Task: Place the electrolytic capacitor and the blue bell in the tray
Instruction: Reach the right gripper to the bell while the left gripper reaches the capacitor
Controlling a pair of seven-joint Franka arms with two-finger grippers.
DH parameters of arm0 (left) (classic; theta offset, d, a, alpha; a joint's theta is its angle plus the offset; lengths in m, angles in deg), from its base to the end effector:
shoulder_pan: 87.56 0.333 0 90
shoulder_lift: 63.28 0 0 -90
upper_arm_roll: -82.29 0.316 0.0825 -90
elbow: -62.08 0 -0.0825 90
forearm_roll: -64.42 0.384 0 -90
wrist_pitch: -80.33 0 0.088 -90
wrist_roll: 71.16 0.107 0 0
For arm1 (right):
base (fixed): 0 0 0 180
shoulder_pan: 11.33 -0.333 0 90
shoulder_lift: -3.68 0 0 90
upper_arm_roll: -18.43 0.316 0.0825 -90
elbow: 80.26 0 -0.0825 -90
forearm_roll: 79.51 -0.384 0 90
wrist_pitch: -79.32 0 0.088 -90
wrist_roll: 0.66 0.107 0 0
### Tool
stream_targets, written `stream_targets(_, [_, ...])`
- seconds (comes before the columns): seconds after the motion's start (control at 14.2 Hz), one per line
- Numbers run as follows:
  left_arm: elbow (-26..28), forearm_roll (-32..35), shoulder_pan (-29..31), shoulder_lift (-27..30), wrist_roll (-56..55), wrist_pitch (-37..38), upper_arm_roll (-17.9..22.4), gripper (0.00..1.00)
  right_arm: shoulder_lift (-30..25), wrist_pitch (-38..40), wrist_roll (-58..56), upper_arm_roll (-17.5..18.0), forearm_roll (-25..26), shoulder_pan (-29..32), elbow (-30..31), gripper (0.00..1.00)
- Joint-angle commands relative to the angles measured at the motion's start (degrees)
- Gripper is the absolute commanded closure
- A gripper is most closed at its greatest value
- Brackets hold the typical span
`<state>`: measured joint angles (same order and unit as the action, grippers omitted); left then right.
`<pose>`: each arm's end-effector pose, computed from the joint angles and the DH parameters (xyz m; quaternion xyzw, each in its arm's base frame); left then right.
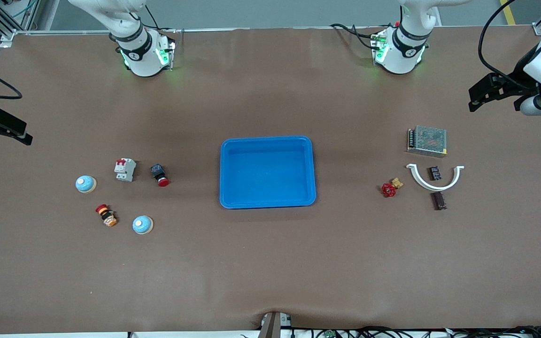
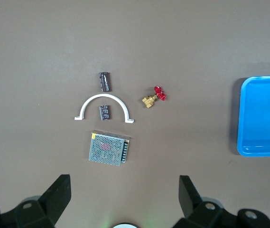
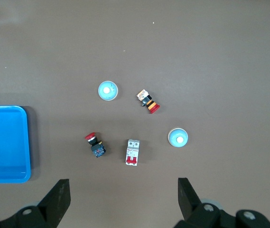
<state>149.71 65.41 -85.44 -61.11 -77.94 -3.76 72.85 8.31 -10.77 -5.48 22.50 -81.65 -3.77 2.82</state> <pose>0.5280 -0.0678 0.6552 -0.9998 0.0038 0.0107 0.0131 0.5795 -0.0332 0.6360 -0.9995 -0.0118 -0.0224 0.0200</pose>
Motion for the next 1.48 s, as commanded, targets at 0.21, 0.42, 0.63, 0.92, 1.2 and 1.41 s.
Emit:
stream_targets(0.21, [-0.8, 0.0, 0.2, -0.1, 0.7, 0.8, 0.1, 0.0, -0.6, -0.1, 0.2, 0.7, -0.8, 1.1, 0.4, 0.0])
stream_targets(0.42, [-1.3, -0.1, 0.3, -0.6, 0.7, 0.8, 0.0, 0.0, -0.5, -0.1, 0.2, 0.7, -0.8, 1.1, 0.4, 0.0])
stream_targets(0.63, [-0.4, -0.1, 0.6, -1.1, 1.1, 0.8, 0.3, 0.0, 1.0, 0.2, -0.5, 0.8, -0.8, 0.9, 0.4, 0.0])
stream_targets(0.92, [2.9, 0.1, 2.6, -2.5, 1.2, -1.2, 0.5, 0.0, 5.5, -0.6, -0.5, 0.8, -0.8, 1.0, 0.2, 0.0])
stream_targets(1.2, [10.8, 5.0, 2.5, -2.0, 2.0, -9.5, 0.0, 0.0, 10.0, -2.7, -0.6, 0.8, -0.4, -0.5, 0.3, 0.0])
stream_targets(1.41, [15.5, 5.0, 3.6, -1.8, 2.3, -14.6, 0.1, 0.0, 16.2, -7.9, -0.5, 0.9, -0.4, -1.9, 0.4, 0.0])
